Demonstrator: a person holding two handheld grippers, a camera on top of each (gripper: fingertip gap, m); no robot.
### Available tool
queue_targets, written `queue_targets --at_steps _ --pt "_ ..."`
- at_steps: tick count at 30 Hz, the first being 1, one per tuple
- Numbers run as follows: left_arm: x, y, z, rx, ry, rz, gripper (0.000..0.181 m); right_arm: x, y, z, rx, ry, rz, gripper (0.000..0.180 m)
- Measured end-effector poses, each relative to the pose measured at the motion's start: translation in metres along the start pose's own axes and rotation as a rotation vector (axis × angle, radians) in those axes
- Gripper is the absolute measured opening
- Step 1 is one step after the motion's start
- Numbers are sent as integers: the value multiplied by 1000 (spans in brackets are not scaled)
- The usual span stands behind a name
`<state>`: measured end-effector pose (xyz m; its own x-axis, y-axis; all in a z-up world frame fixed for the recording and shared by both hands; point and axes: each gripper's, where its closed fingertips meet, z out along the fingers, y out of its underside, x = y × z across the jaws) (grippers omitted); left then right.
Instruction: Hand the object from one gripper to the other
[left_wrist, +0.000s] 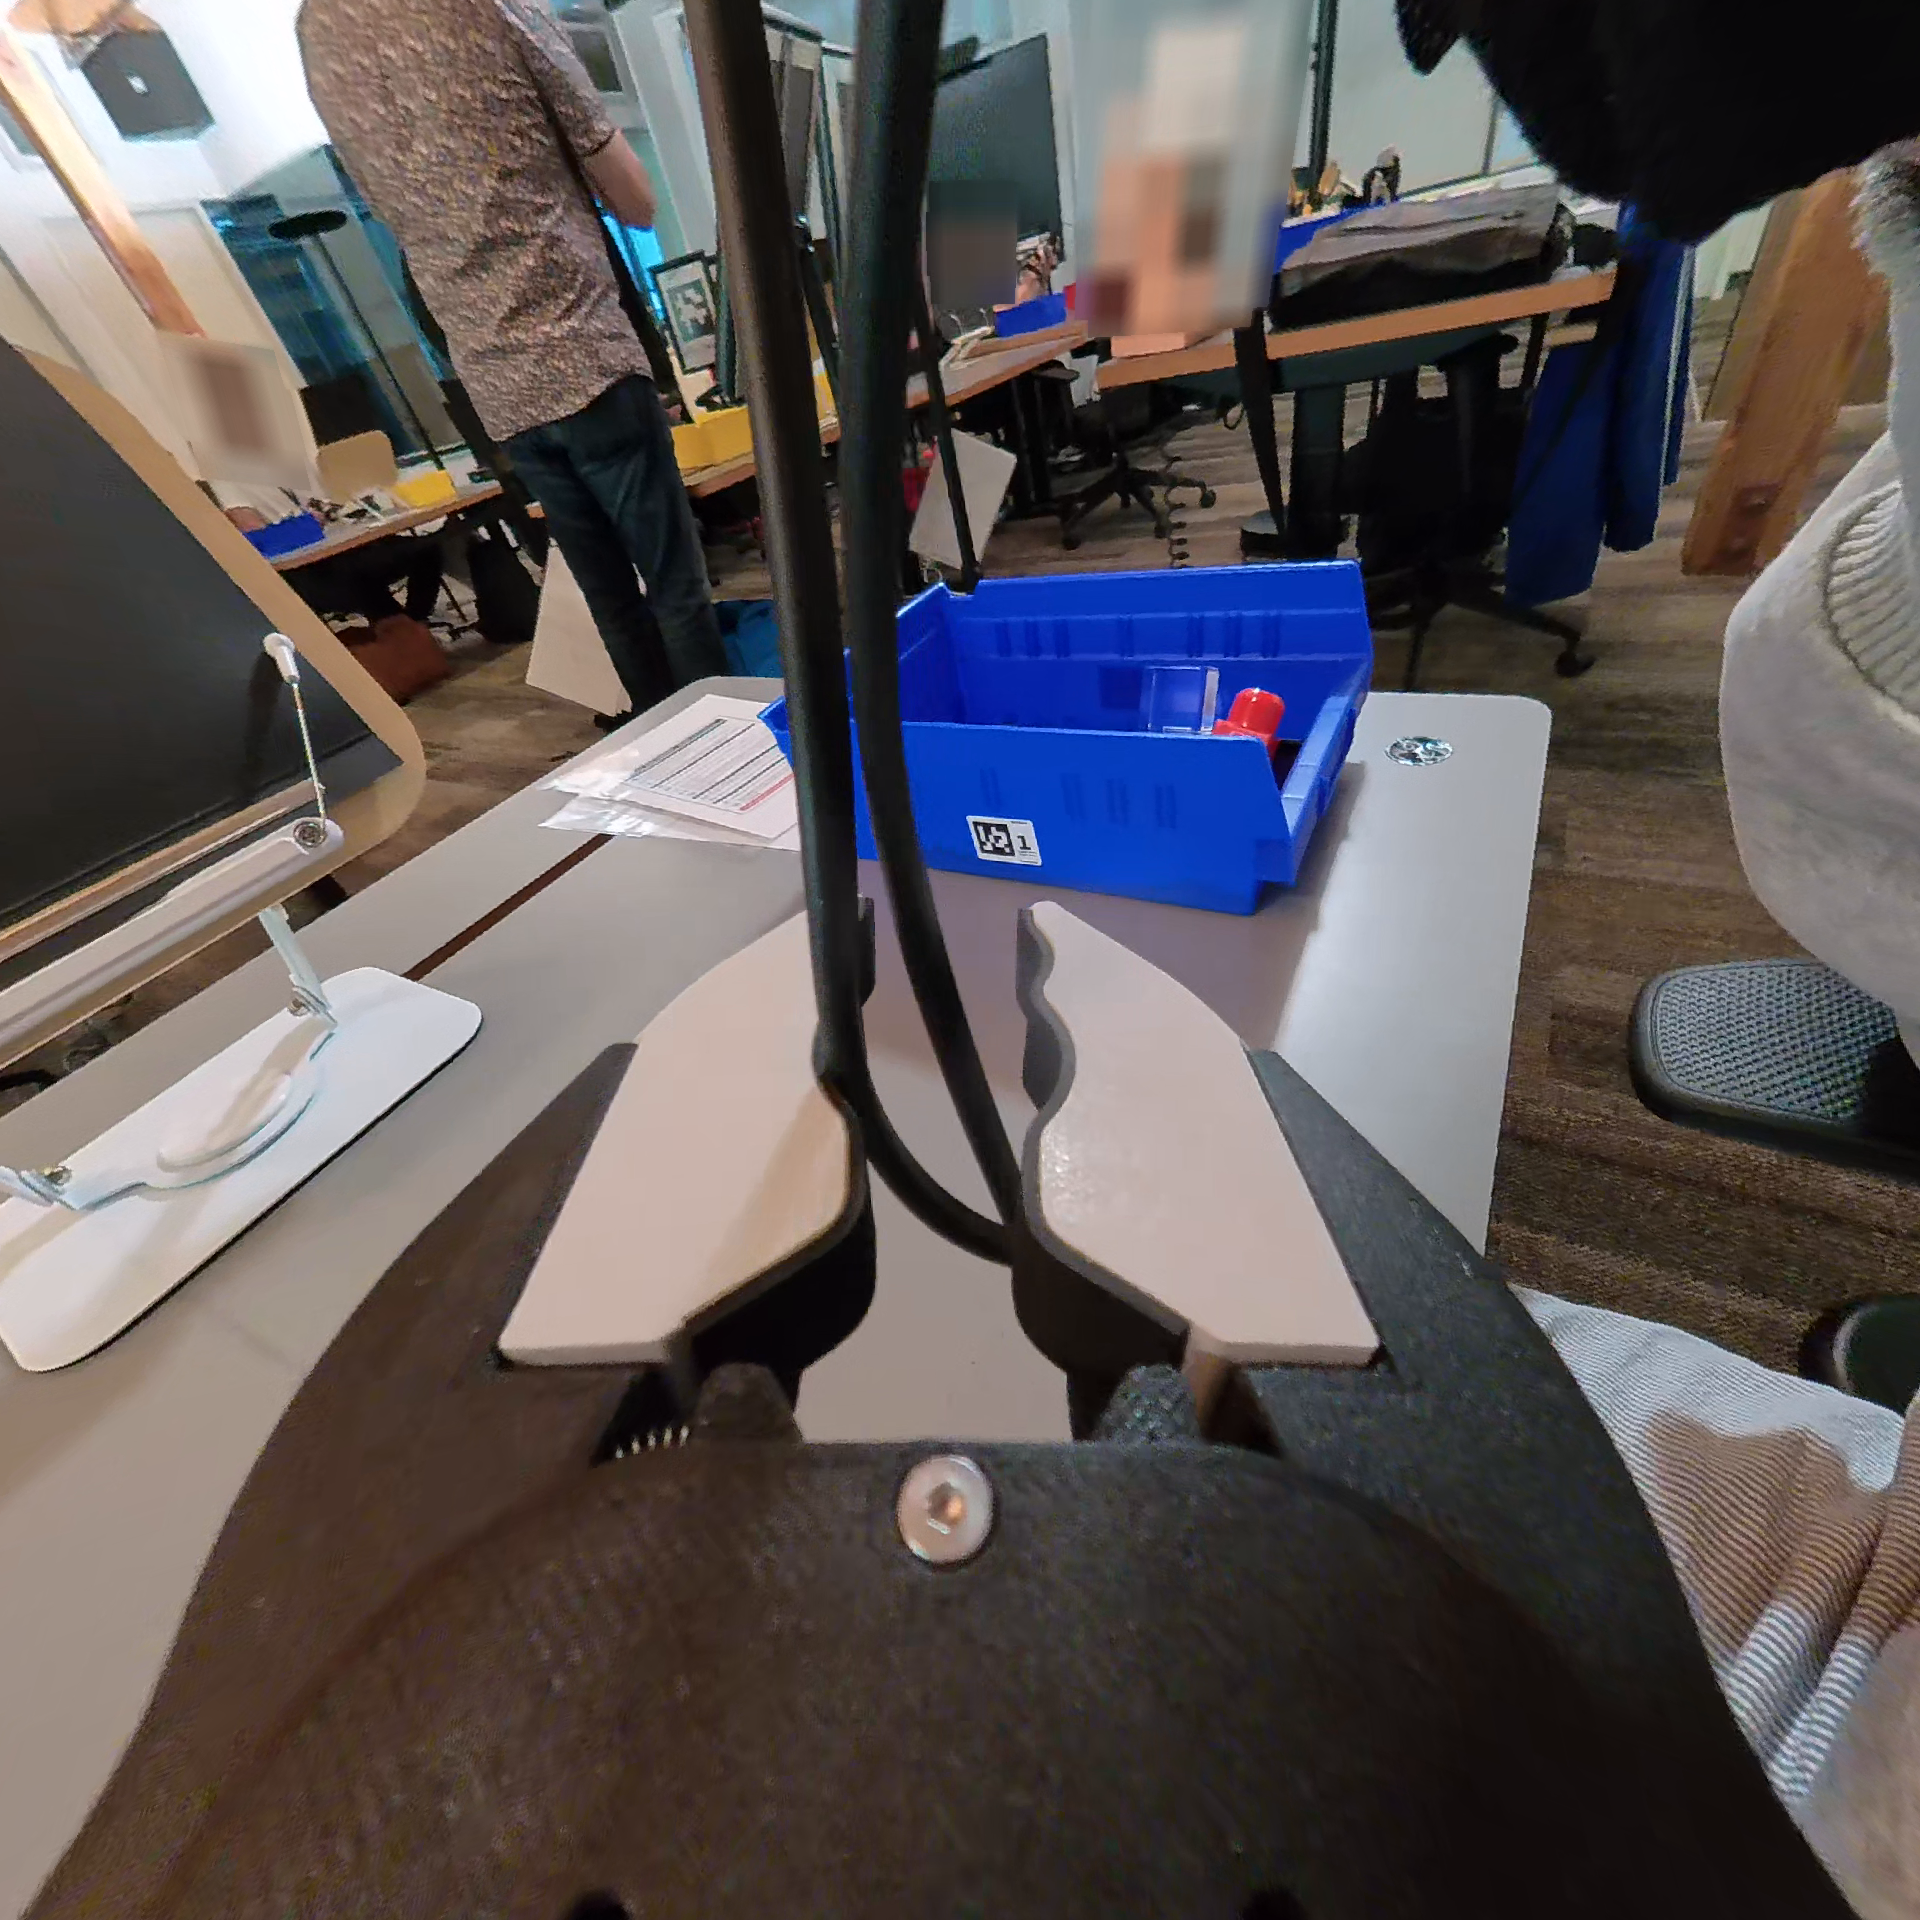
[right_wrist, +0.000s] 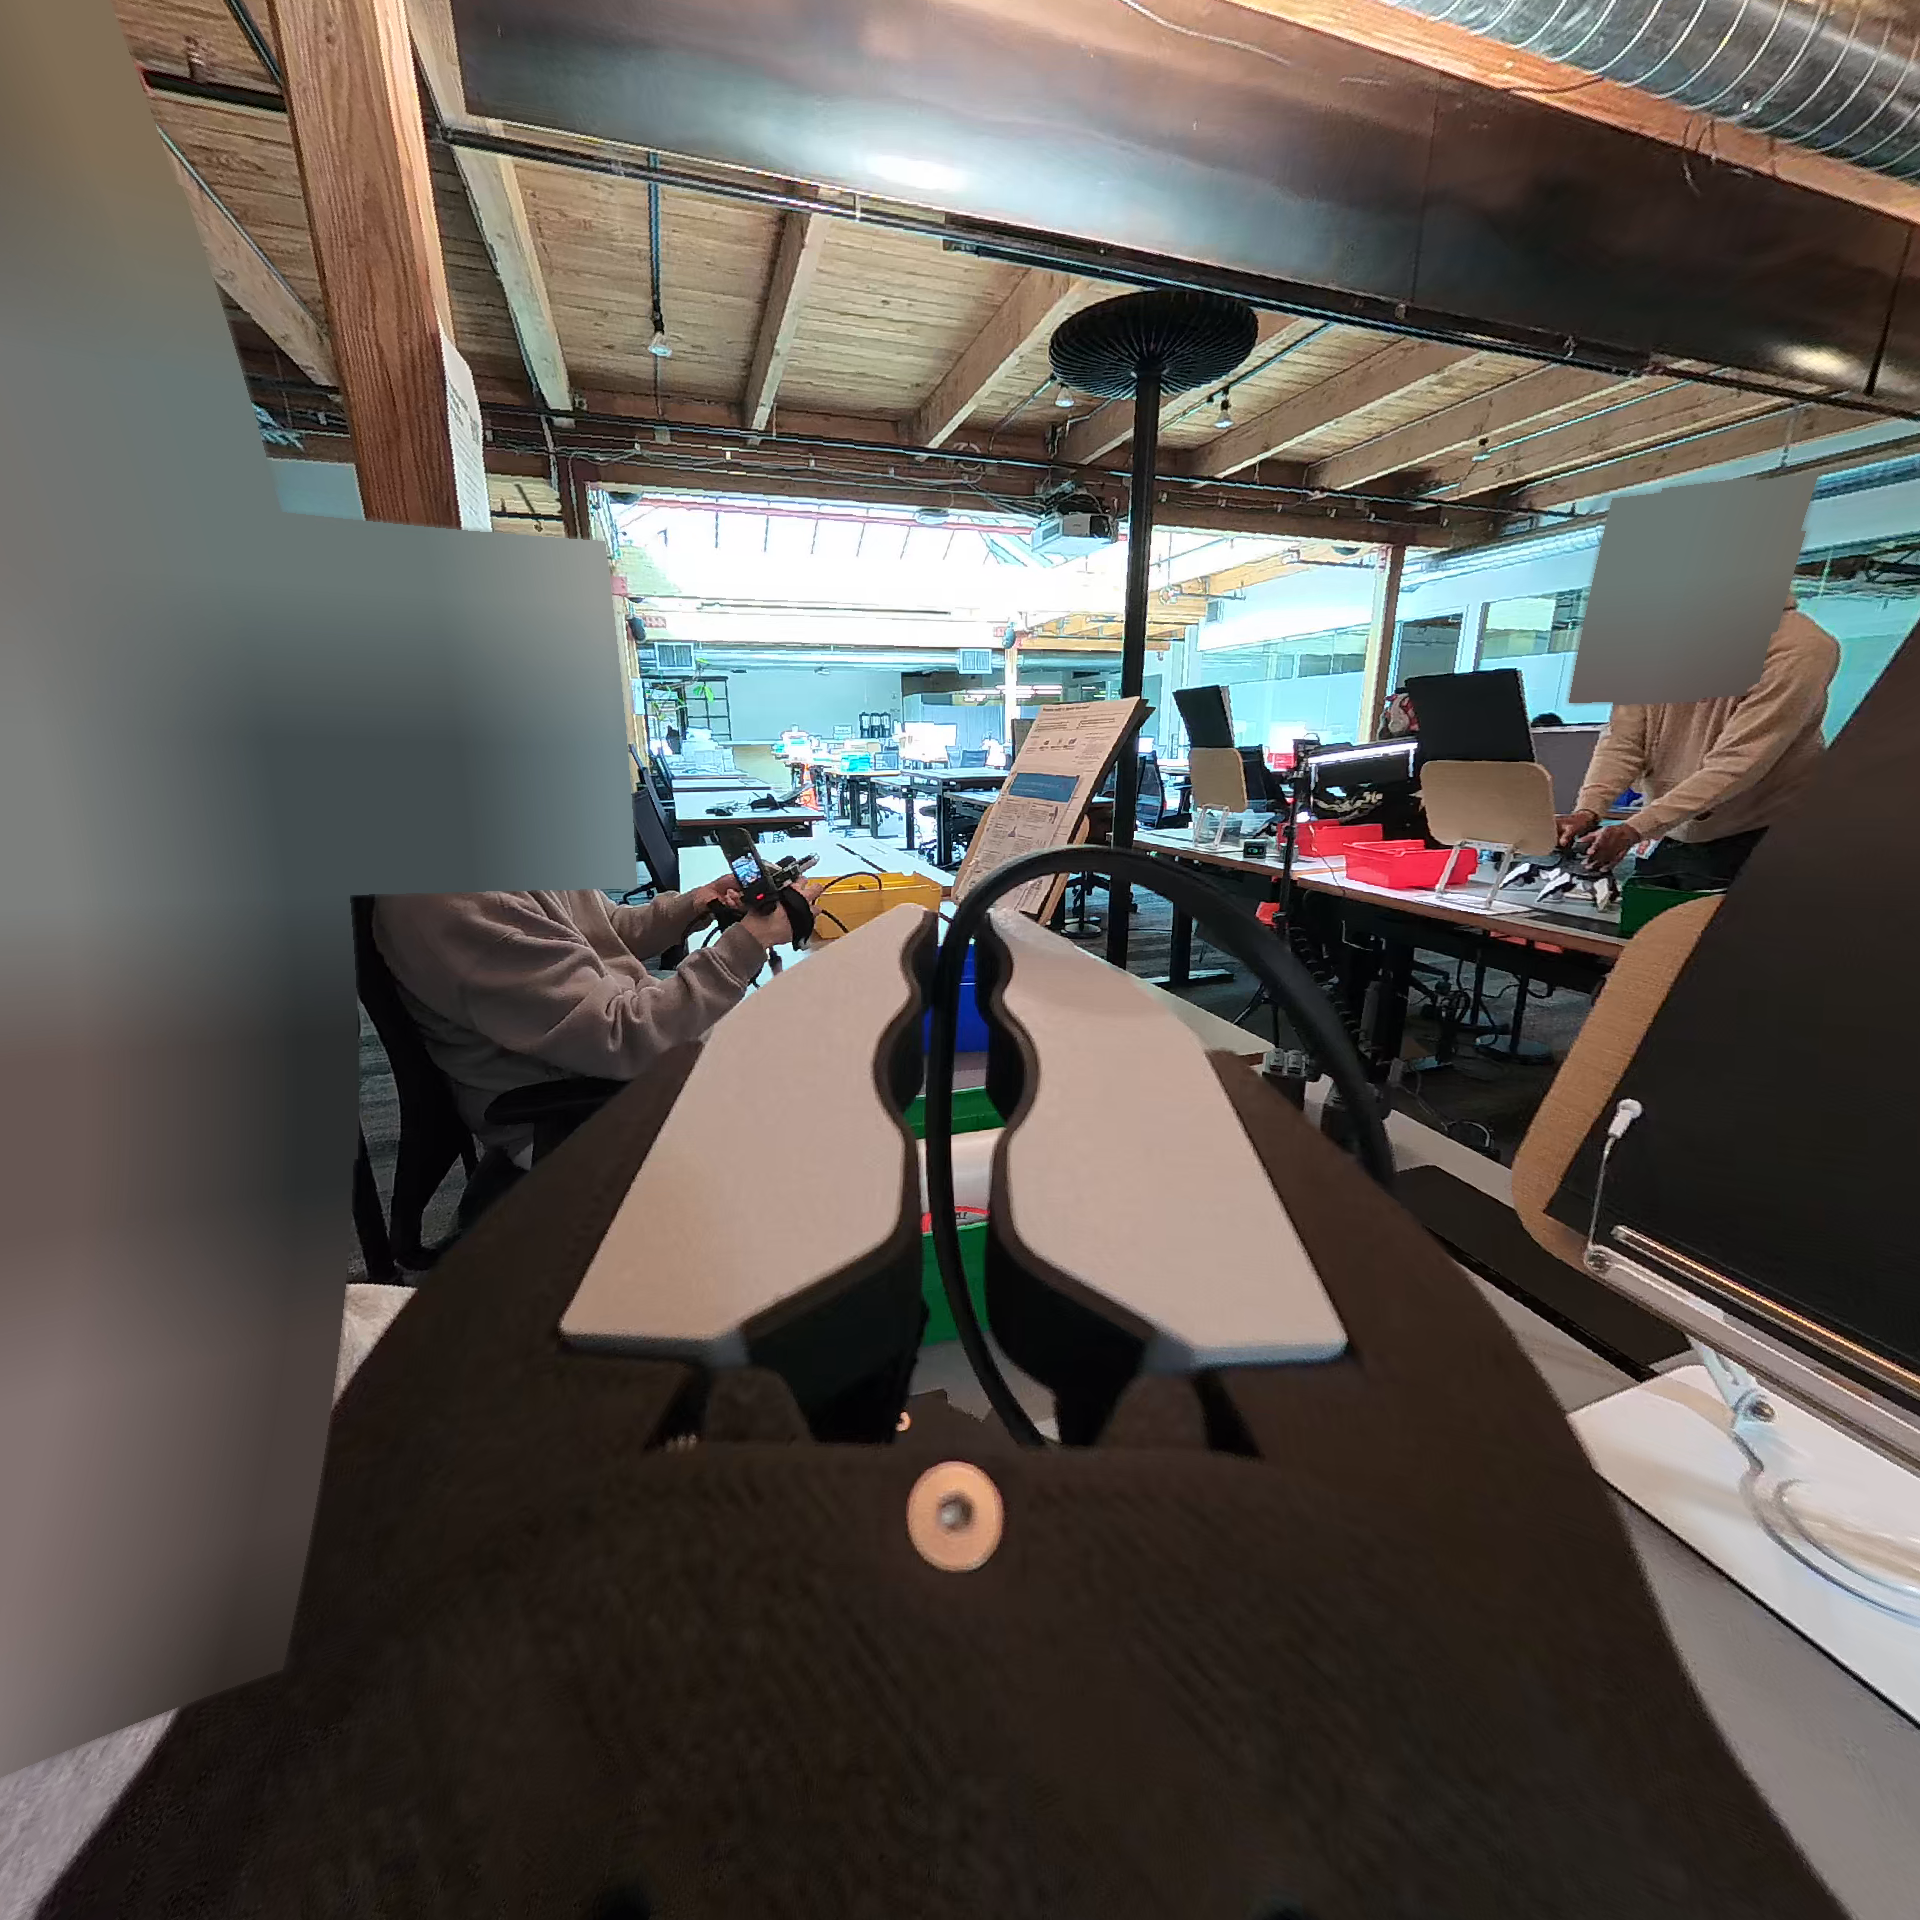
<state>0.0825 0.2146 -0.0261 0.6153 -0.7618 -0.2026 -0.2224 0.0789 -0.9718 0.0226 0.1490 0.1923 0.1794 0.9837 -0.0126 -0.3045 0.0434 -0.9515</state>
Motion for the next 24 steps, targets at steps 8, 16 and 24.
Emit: queue_targets --at_steps 8,16,24 --pt "3 0 0 0 15 13 22 2 -1 -2 3 5 0 7" --pt "-16 -9 -7 87 -78 13 52 5 -5 -5 13 36 -18 7" --pt "-30 -25 -22 188 -160 47 29 10 -7 -8 10 80 -58 7"
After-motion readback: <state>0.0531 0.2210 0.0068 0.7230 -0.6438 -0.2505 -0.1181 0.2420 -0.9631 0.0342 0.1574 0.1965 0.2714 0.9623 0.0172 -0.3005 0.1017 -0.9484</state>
